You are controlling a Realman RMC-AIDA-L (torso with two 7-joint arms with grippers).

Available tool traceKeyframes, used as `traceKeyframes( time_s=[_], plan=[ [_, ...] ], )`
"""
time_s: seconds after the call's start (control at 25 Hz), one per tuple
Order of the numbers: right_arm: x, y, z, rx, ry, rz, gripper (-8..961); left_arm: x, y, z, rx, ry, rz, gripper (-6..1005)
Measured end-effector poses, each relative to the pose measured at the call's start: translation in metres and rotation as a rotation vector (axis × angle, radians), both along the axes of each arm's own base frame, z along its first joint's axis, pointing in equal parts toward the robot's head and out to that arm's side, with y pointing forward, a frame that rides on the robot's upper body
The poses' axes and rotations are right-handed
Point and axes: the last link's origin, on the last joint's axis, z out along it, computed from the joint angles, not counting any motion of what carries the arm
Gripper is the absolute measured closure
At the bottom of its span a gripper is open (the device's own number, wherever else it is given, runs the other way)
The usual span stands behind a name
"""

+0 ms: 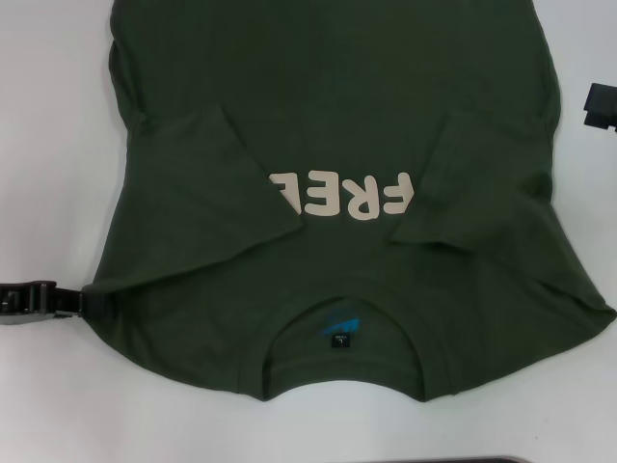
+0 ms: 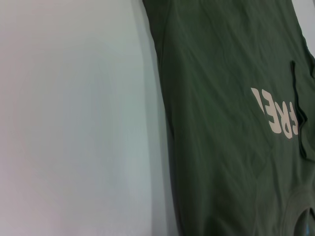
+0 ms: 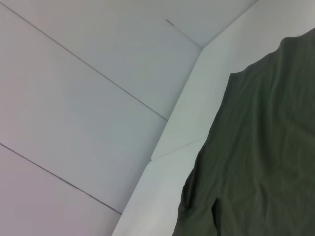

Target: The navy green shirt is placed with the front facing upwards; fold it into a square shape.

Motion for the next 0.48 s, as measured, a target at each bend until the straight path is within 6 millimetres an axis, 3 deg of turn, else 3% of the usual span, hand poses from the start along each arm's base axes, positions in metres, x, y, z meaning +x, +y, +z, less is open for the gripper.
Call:
traceKeyframes(
  time_s=[0.04, 0.48],
  plan=[
    [0.0, 0.0, 0.0, 0.0, 0.0, 0.0, 69, 0.0, 0.0, 0.0, 0.0, 0.0, 0.0, 937],
    [0.0095, -0.01, -0.0069, -0.089, -0.025, -0.067, 70, 0.0055, -0.0046, 0.0022, -0.036, -0.03, -0.019, 963]
  ],
)
